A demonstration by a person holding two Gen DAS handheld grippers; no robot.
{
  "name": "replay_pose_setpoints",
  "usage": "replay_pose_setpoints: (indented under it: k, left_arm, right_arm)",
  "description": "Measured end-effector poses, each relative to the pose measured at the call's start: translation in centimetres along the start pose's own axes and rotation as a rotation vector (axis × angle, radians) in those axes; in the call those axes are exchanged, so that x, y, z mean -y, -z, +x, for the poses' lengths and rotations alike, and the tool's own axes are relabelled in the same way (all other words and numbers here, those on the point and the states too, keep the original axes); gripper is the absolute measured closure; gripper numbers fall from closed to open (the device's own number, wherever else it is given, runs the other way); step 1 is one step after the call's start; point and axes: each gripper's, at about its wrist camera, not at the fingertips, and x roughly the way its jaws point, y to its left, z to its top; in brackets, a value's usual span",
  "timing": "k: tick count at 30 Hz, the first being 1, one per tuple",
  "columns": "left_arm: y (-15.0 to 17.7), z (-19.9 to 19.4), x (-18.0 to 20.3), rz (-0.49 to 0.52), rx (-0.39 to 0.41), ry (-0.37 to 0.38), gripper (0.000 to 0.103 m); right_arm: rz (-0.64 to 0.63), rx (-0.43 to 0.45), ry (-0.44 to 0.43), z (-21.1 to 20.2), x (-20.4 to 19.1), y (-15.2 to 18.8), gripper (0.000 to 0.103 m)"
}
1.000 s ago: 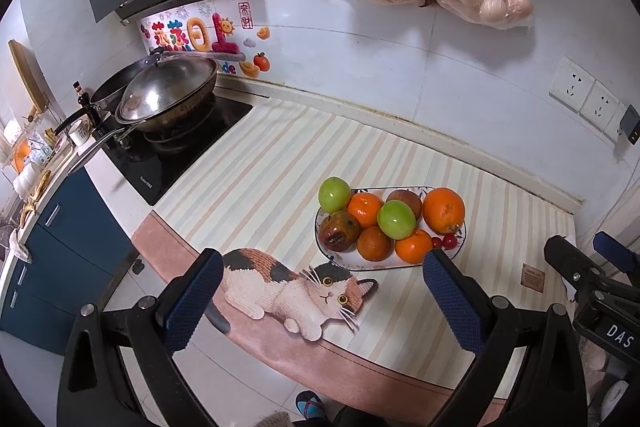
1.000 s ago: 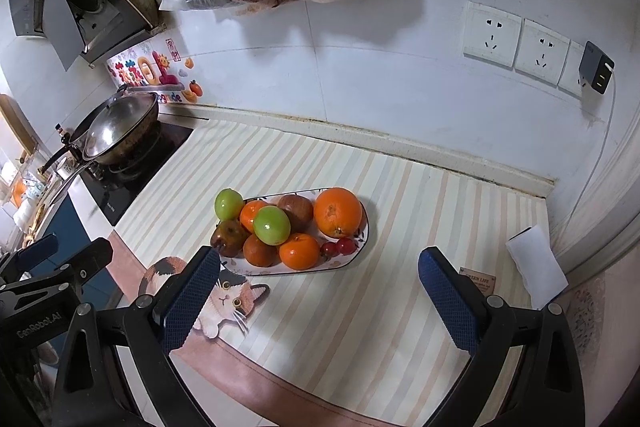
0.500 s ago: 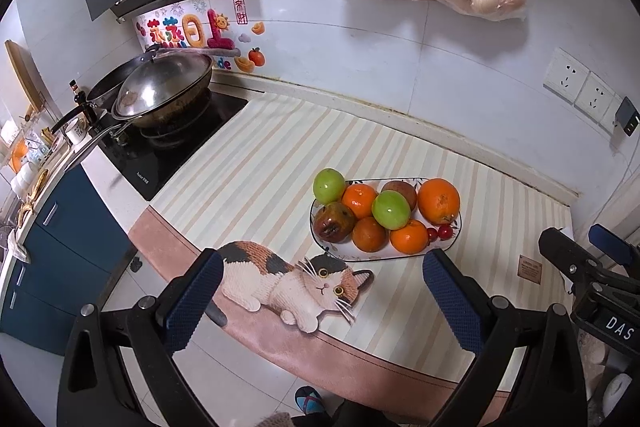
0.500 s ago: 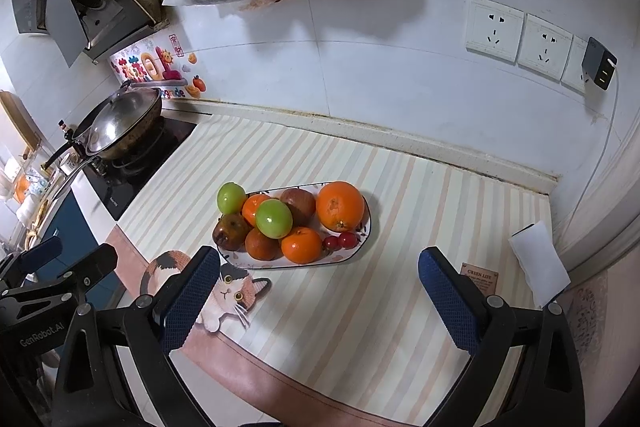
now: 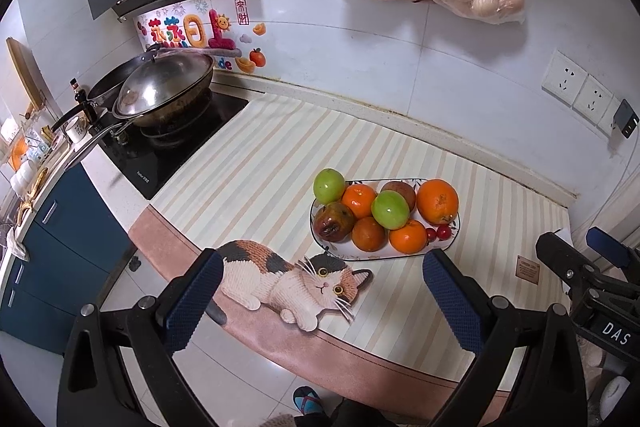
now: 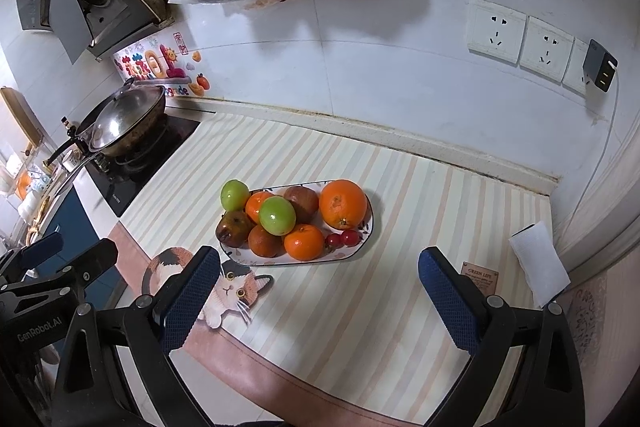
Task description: Organize fruits
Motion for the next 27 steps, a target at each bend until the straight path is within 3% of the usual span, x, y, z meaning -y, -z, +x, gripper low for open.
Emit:
replay_pose_setpoints:
  k: [27]
  left_arm:
    - [0.18,0.46,-0.32,-0.005,-0.03,0.012,0.001]
  right_arm:
    - [0.002,-0.023,-0.001,0.75,-0.14,-0.06,0.002]
